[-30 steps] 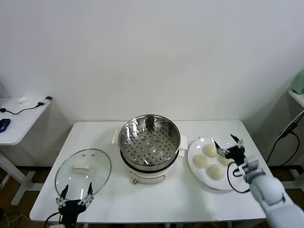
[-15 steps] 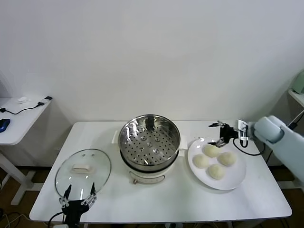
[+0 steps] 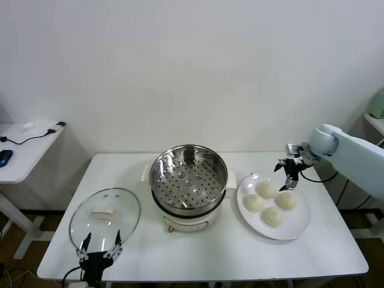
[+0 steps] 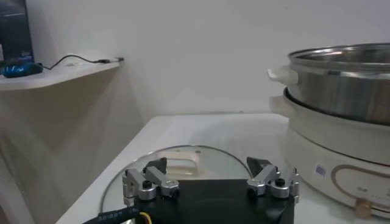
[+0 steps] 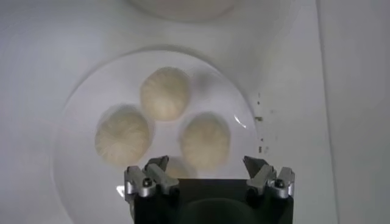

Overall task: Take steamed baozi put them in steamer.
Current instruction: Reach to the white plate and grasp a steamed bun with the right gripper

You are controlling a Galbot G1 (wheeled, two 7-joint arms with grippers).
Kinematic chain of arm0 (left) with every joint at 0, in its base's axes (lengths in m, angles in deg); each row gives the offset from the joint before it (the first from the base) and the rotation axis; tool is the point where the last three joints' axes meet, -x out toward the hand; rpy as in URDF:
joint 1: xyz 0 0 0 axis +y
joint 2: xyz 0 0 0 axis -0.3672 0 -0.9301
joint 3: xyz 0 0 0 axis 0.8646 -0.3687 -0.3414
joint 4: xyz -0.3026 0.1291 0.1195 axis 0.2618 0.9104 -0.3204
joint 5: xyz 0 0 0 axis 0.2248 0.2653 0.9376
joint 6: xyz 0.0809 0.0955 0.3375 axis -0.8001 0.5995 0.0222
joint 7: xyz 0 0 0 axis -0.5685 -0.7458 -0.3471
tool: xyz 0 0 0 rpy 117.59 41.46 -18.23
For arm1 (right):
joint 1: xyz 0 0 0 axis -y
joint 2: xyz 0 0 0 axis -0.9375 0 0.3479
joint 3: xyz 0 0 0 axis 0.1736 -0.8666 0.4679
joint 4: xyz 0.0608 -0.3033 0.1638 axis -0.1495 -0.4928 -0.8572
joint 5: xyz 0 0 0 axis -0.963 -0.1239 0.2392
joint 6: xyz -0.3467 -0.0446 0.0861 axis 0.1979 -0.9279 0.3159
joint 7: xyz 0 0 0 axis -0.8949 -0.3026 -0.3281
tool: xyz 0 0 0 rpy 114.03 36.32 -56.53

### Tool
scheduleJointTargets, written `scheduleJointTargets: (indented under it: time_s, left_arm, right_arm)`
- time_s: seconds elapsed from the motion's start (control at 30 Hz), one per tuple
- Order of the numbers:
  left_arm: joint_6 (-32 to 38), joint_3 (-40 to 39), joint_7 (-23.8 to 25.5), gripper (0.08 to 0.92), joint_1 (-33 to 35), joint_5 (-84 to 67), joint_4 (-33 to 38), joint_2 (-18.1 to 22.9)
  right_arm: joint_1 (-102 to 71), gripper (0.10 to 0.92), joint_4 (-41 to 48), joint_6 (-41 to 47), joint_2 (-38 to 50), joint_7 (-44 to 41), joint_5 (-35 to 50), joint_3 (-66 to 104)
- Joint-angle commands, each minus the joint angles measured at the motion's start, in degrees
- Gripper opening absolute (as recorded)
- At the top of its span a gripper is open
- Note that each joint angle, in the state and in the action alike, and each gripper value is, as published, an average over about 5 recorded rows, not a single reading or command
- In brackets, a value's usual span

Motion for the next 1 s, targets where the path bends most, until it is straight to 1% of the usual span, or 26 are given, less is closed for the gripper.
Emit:
scheduleJointTargets:
  time_s: [0.03,0.53,0.77,1.0]
  left_arm:
    - [0.0,0.0,0.0,0.823,-0.3,-0.1,-0.6,0.1]
    - [0.5,-0.1,-0.1,0.823,-0.1,0.1,-1.2,0.2]
    - [0.4,-0.4,-0.1,0.823,0.2,0.1,-1.0,0.3]
    - [0.5,-0.7,-0.1,0.823,0.0,0.3,-1.2,0.4]
  right_arm:
    - [0.7,0.823,6.1,2.6,-6.0,0.4,0.5,-5.1]
    - [-6.8,0.823,8.4,3.0,-7.3,3.0,0.1,2.5]
    - [-7.7,0.823,9.8,3.2,-8.1,3.1,-3.2,3.3]
    - [-8.2,0.819,11.3,2.6,-8.9,4.1,-3.3,4.9]
